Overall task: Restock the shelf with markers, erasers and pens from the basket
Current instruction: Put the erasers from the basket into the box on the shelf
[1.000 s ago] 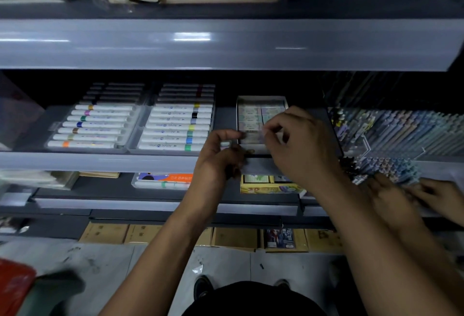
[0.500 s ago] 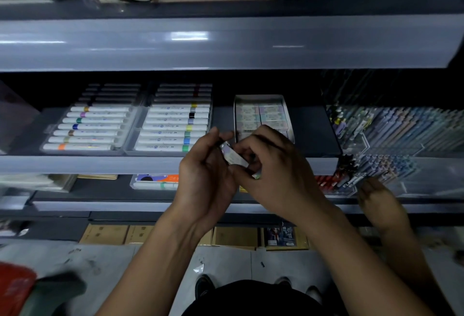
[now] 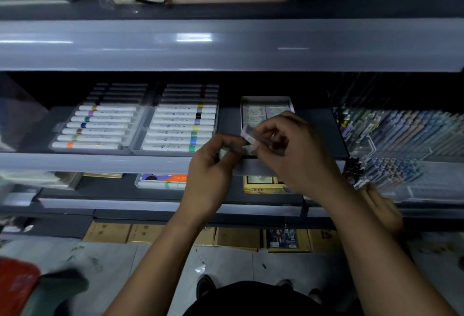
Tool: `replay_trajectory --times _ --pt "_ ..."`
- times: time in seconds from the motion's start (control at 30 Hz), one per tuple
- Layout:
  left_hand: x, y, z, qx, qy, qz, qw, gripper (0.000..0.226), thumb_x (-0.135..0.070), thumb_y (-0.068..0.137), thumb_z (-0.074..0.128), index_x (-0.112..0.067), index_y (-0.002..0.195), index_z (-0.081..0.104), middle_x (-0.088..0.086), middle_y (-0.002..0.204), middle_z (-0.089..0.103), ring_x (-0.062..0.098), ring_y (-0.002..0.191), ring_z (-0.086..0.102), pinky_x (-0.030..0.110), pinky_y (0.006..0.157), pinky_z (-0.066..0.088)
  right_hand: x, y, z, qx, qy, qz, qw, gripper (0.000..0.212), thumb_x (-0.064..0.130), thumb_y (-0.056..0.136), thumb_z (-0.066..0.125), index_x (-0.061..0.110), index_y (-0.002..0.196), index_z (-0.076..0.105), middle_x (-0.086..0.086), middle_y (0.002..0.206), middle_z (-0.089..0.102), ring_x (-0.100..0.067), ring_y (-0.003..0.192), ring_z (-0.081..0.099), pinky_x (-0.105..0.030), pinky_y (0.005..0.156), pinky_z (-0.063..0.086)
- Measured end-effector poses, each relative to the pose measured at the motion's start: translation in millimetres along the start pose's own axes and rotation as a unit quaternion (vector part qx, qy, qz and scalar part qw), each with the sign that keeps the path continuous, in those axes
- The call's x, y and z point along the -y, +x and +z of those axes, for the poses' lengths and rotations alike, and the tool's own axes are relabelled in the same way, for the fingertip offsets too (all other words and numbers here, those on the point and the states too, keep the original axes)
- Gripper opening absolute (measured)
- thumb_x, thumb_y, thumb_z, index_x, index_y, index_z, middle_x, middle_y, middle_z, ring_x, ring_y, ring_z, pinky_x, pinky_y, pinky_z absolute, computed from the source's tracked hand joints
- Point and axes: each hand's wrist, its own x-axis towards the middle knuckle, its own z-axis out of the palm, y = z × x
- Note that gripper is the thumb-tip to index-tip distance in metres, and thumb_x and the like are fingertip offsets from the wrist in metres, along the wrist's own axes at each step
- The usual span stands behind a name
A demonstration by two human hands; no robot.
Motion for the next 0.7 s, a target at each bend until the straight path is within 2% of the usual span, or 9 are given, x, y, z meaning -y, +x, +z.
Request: replay_trajectory --times 0.1,0.23,0.33,0.4,0.47,0.53,0.7 --pt "8 -1 1 -0.011 0.087 0.040 0.995 0.026 -0.017 0.098 0.059 -0.038 0.105 0.072 -0.003 0.083 0.072 0.027 0.057 0.051 0.044 0.053 0.040 -6 8 -8 -0.007 -0.033 0.004 0.999 0.016 0.037 0.086 0.068 0.027 0.098 0.069 0.013 0.096 0.057 0.001 0.078 0.059 -0.013 0.067 0.043" --pt "11 -2 0 -0.014 0.137 0.058 0.989 0.030 -0.024 0.092 0.055 -0.044 0.109 0.069 -0.004 0.075 0.071 0.010 0.043 0.041 0.028 0.042 0.030 -17 18 -15 0.035 -0.098 0.003 0.995 0.012 0.024 0.089 0.075 0.025 0.100 0.073 0.011 0.098 0.061 0.004 0.083 0.058 -0.006 0.066 0.040" --pt "12 -1 -1 -0.014 0.146 0.057 0.988 0.031 -0.023 0.091 0.054 -0.045 0.109 0.068 -0.001 0.076 0.072 0.010 0.043 0.042 0.029 0.042 0.031 -19 27 -15 0.072 -0.086 0.014 0.994 0.011 0.027 0.089 0.079 0.024 0.099 0.075 0.014 0.092 0.065 0.001 0.082 0.061 -0.007 0.064 0.044" --pt "11 -1 -1 -0.015 0.149 0.057 0.987 0.031 -0.022 0.091 0.054 -0.045 0.108 0.067 0.000 0.078 0.072 0.011 0.044 0.044 0.029 0.042 0.032 -20 34 -16 0.080 -0.064 0.021 0.995 0.009 0.026 0.086 0.083 0.025 0.091 0.076 0.018 0.084 0.067 0.005 0.082 0.063 -0.005 0.062 0.045" --pt "10 -1 0 -0.013 0.148 0.060 0.987 0.031 -0.021 0.091 0.055 -0.044 0.107 0.068 -0.001 0.077 0.071 0.010 0.044 0.045 0.021 0.041 0.031 -19 41 -16 0.090 -0.058 0.025 0.994 0.011 0.024 0.082 0.087 0.027 0.083 0.076 0.020 0.077 0.068 0.009 0.077 0.063 -0.004 0.060 0.045" --pt "9 -1 -1 -0.013 0.144 0.065 0.987 0.030 -0.020 0.092 0.055 -0.043 0.106 0.068 -0.002 0.075 0.070 0.010 0.043 0.045 0.017 0.041 0.030 -19 46 -15 0.105 -0.068 0.031 0.992 0.012 0.024 0.079 0.089 0.028 0.078 0.077 0.021 0.074 0.068 0.011 0.075 0.063 -0.006 0.057 0.046" --pt "9 -1 0 -0.012 0.148 0.067 0.987 0.027 -0.023 0.091 0.055 -0.041 0.105 0.068 -0.001 0.073 0.070 0.009 0.043 0.044 0.017 0.042 0.029 -18 52 -12 0.115 -0.124 0.028 0.985 0.014 0.029 0.077 0.090 0.027 0.072 0.077 0.018 0.073 0.065 0.005 0.070 0.061 -0.019 0.065 0.050"
